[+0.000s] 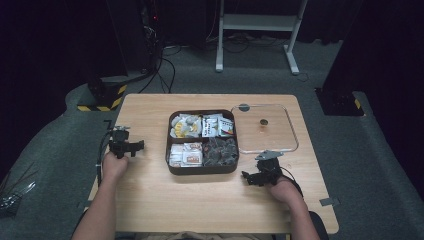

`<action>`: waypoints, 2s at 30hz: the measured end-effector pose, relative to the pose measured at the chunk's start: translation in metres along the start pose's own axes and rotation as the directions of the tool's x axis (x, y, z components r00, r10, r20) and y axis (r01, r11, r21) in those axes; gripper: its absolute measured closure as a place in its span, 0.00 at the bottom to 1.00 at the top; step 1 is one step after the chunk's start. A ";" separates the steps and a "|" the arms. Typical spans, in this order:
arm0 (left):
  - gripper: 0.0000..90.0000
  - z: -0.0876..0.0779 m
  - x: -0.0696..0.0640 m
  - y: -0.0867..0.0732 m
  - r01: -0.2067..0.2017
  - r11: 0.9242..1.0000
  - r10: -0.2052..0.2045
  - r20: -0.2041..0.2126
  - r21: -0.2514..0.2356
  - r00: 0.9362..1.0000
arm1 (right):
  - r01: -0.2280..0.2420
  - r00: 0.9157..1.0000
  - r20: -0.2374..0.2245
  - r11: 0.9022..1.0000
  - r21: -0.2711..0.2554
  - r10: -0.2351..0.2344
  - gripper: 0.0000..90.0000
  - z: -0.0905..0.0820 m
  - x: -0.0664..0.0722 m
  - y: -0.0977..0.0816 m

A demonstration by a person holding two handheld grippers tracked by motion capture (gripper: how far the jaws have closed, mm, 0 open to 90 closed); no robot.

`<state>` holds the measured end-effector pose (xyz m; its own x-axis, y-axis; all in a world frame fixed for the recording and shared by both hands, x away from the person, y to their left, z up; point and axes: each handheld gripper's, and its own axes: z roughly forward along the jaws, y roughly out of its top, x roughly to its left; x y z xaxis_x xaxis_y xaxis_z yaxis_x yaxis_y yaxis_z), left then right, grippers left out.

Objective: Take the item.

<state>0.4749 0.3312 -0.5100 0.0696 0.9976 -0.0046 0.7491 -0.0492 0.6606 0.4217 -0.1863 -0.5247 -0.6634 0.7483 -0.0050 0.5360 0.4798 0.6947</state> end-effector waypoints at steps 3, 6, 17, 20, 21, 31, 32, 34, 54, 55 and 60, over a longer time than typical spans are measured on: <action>0.22 -0.003 -0.001 0.003 -0.005 0.999 0.004 0.030 0.035 1.000 | 0.000 1.000 0.000 1.000 0.001 0.000 0.09 0.000 0.000 0.000; 0.22 -0.004 0.000 0.003 0.000 0.999 -0.002 0.055 0.041 0.999 | 0.000 1.000 0.000 1.000 0.001 0.000 0.09 0.000 0.000 0.000; 0.22 -0.016 -0.001 0.005 -0.007 1.000 0.007 0.183 -0.003 0.983 | -0.001 1.000 0.000 1.000 0.001 0.001 0.09 0.000 0.000 0.000; 0.23 -0.021 -0.004 0.009 -0.040 0.999 0.040 0.198 -0.004 0.979 | -0.001 1.000 0.000 1.000 0.001 0.001 0.09 0.000 0.000 0.000; 0.24 -0.021 -0.004 0.009 -0.040 0.999 0.040 0.198 -0.004 0.979 | -0.001 1.000 0.000 1.000 0.001 0.001 0.09 0.000 0.000 0.000; 0.28 -0.032 -0.015 0.018 -0.071 0.997 0.078 0.244 -0.034 0.967 | -0.001 1.000 0.000 1.000 0.001 0.001 0.09 0.000 0.000 0.000; 0.29 -0.034 -0.017 0.020 -0.088 0.995 0.097 0.248 -0.046 0.964 | -0.001 1.000 0.000 1.000 0.001 0.001 0.09 0.000 0.000 0.000; 0.29 -0.035 -0.018 0.021 -0.096 0.994 0.105 0.246 -0.048 0.963 | -0.001 1.000 0.000 1.000 0.001 0.001 0.09 0.000 0.000 0.000; 0.48 -0.054 -0.032 0.035 -0.112 0.984 0.153 0.338 -0.139 0.929 | 0.000 1.000 0.002 1.000 0.002 0.000 0.09 0.000 0.000 0.000; 0.49 -0.054 -0.033 0.036 -0.117 0.983 0.160 0.344 -0.141 0.925 | -0.001 1.000 0.004 1.000 0.003 0.001 0.09 -0.001 0.001 0.000; 0.51 -0.055 -0.043 0.040 -0.142 0.978 0.190 0.366 -0.154 0.911 | -0.004 1.000 0.005 1.000 0.003 0.004 0.09 -0.001 0.001 -0.001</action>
<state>0.4658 0.2892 -0.4416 0.4468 0.8814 -0.1532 0.6214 -0.1825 0.7620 0.4200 -0.1864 -0.5246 -0.6588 0.7523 -0.0055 0.5403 0.4783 0.6924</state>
